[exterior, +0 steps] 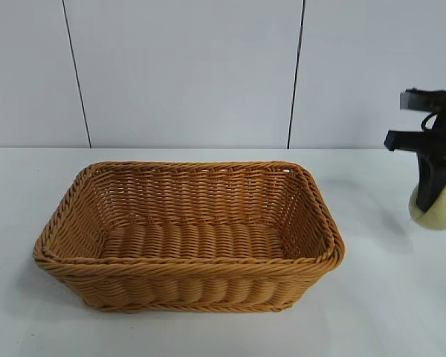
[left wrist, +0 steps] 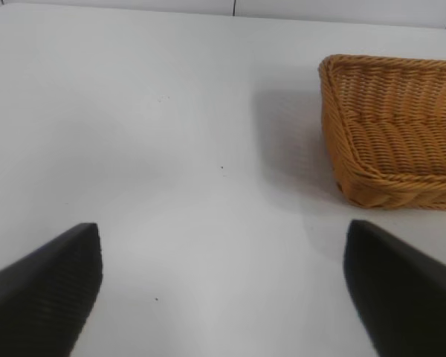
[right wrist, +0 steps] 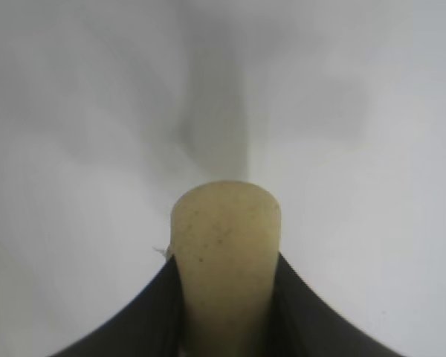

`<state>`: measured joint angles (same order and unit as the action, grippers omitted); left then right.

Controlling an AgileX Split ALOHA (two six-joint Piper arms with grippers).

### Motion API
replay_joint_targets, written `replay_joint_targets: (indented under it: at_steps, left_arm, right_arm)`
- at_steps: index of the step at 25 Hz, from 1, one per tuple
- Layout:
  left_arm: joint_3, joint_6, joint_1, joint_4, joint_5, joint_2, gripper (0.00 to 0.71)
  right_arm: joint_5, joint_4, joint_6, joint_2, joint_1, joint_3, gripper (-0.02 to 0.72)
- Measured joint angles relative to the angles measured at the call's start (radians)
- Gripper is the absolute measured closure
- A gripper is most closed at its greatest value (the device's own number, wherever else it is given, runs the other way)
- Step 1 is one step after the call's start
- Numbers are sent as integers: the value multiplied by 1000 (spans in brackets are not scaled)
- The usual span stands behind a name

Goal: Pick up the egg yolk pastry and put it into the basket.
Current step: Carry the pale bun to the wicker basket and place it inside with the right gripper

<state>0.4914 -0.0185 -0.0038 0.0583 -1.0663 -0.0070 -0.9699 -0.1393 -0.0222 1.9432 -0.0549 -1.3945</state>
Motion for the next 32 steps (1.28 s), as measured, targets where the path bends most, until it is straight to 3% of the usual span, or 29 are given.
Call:
replay_joint_targets:
  at_steps: [10, 18, 26, 32]
  left_arm:
    - [0, 0, 0, 0, 0, 0, 28]
    - [0, 0, 0, 0, 0, 0, 28]
    - [0, 0, 0, 0, 0, 0, 28]
    - [0, 0, 0, -1, 0, 0, 28]
  right_arm:
    - [-127, 7, -4, -76, 25, -148, 545]
    - [-124, 3, 1, -76, 259, -150, 545]
    - [-34, -1, 37, -76, 525, -150, 545]
    - [61, -1, 87, -68, 628, -150, 545]
